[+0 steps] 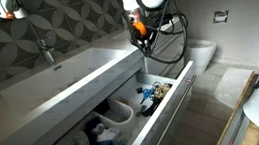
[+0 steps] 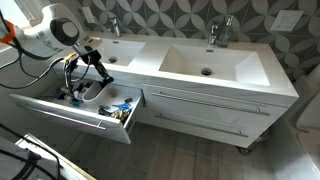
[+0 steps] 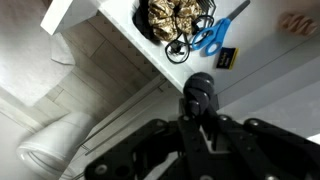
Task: Put the black thing into the drawer
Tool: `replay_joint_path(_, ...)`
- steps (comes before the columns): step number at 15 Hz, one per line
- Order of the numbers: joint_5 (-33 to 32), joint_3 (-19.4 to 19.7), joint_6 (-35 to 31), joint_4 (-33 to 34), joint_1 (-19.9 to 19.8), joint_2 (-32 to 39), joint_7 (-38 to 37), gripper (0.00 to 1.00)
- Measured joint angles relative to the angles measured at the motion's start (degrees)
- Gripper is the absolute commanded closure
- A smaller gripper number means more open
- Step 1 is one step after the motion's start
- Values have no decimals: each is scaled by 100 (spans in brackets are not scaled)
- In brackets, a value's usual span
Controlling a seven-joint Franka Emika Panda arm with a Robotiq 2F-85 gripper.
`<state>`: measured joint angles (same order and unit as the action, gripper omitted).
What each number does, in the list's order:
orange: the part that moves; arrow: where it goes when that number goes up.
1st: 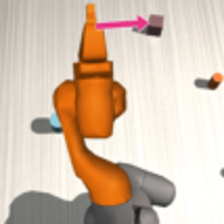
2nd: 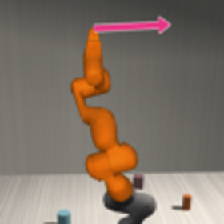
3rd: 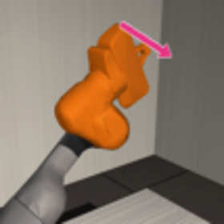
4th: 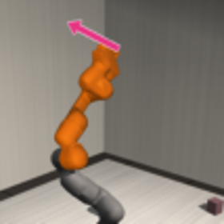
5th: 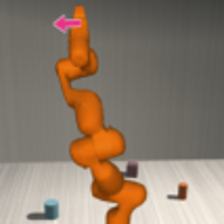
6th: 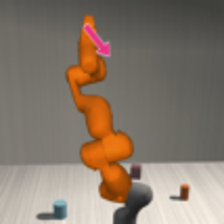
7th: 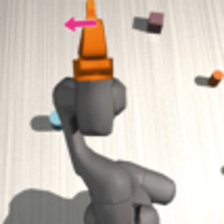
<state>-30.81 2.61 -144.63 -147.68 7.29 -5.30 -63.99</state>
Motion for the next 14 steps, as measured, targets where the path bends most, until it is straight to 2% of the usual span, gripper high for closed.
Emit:
replay_joint_path(3,-434,-316,-727,-557,-294,-5,-1089,93)
replay_joint_path(5,-1086,-364,-1023,-708,-411,116,-1960,93)
replay_joint_path(9,-2560,-339,-1133,-624,-574,535,-3664,94)
replay_joint_path(10,-2902,-315,-1152,-563,-581,680,-4060,86)
replay_joint_path(12,-3332,-267,-1239,-403,-582,1004,-4589,86)
replay_joint_path(14,-3384,-252,-1272,-277,-582,1217,-4684,86)
